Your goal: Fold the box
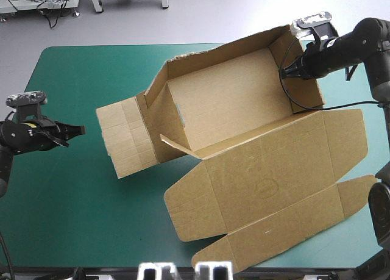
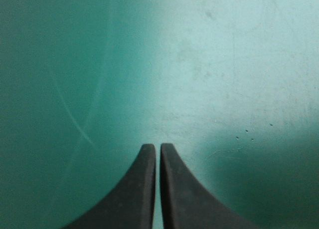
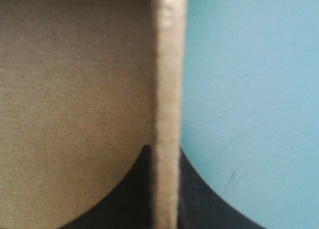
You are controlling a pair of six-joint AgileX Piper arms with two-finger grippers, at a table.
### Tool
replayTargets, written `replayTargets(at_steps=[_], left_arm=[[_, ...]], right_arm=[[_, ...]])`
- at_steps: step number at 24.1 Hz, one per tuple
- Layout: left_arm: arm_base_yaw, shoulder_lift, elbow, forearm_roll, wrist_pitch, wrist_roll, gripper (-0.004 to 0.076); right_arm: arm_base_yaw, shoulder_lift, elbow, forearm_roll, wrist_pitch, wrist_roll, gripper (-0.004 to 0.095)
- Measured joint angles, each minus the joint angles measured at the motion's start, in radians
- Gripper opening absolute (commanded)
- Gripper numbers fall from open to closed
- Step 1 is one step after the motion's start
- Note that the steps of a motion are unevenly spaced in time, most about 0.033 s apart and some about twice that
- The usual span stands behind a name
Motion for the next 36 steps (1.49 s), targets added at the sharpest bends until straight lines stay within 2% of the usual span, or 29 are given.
replayTargets(at_steps=[2,3,7,10,15,20,25,36], left_arm=[[0.003,0.060,0.054,-0.062,-0.024,0.005,0.0082],[0.003,0.077,0.062,-0.075,-0.025,0.006,0.0150],[0.004,0.166,0.075,-0.151,-0.060,0.038,0.0302],[0.004,0.181,0.075,-0.323,-0.055,0.226,0.0382],[0.004,0.207,0.075,-0.688,0.095,0.571,0.0391],[0.004,0.210,0.075,-0.899,0.250,0.715,0.0391],[0.004,0.210,0.075,-1.047,0.388,0.795,0.0391],[-0.022,0.201,0.075,-1.114,0.400,0.777,0.0396]], right_arm=[[0.000,-0.002,0.000,0.011,0.000,-0.001,-0.0018],[0.000,-0.002,0.000,0.012,0.000,-0.001,-0.0018],[0.000,-0.029,0.000,-0.006,0.000,-0.004,-0.0018],[0.000,-0.062,-0.001,-0.018,0.000,-0.007,-0.0018],[0.000,-0.088,-0.007,-0.010,0.000,-0.007,-0.0018],[0.000,-0.089,-0.007,0.045,0.000,-0.011,-0.0018],[0.000,-0.089,-0.007,0.050,0.000,-0.011,-0.0018],[0.000,-0.077,-0.007,-0.001,0.001,0.021,-0.0018]])
